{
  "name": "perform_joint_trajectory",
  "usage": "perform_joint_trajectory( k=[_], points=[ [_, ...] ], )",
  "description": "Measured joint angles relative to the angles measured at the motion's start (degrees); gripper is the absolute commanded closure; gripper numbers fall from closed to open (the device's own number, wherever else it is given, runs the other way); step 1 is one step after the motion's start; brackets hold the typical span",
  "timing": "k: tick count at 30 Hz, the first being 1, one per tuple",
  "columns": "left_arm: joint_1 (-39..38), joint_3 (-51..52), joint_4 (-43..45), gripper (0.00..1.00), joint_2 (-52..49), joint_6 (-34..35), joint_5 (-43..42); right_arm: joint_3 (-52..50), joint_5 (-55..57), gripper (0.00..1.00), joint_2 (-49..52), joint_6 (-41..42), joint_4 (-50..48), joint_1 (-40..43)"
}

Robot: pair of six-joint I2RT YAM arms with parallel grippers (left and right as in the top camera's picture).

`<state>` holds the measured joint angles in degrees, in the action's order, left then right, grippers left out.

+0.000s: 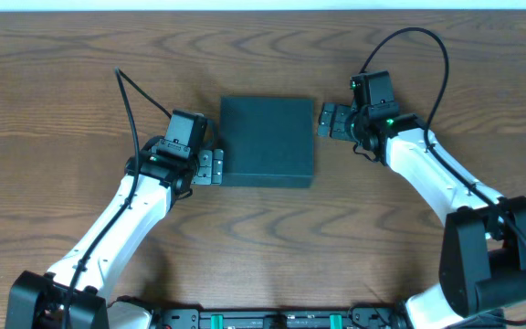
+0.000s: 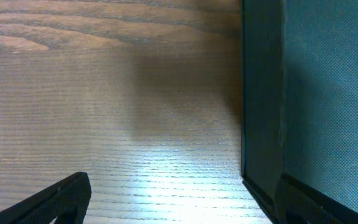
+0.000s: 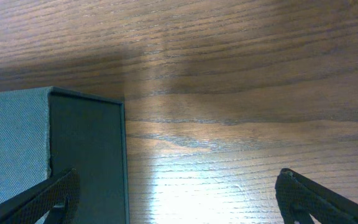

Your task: Pack container

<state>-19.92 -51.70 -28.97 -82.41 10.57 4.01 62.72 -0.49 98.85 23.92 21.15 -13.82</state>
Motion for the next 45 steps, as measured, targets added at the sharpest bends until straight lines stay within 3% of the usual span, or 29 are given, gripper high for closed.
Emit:
perform_joint_trajectory(
  k=[7, 11, 23, 36, 45],
  points=[
    [0.0, 0.0, -0.7, 0.05, 0.7, 0.4, -0.2, 0.0, 0.1, 0.01, -0.2, 0.0, -0.9, 0.2],
    [0.0, 0.0, -1.2, 0.05, 5.9, -0.1, -0.5, 0.0, 0.7, 0.01, -3.5, -0.4, -0.7, 1.0],
    [-0.2, -2.4, -13.6, 0.05, 29.3, -6.4, -0.9, 0.1, 3.7, 0.01, -34.9, -8.0, 13.5, 0.8],
    [-8.6, -2.4, -27.2, 0.05, 51.7, -5.4, -0.1, 0.5, 5.1, 0.01, -71.2, -10.6, 36.0, -6.6],
    [-8.7, -2.4, -30.4, 0.05, 54.9, -1.1, 2.8, 0.5, 4.9, 0.01, -78.7, -10.6, 38.4, -6.7]
  ],
)
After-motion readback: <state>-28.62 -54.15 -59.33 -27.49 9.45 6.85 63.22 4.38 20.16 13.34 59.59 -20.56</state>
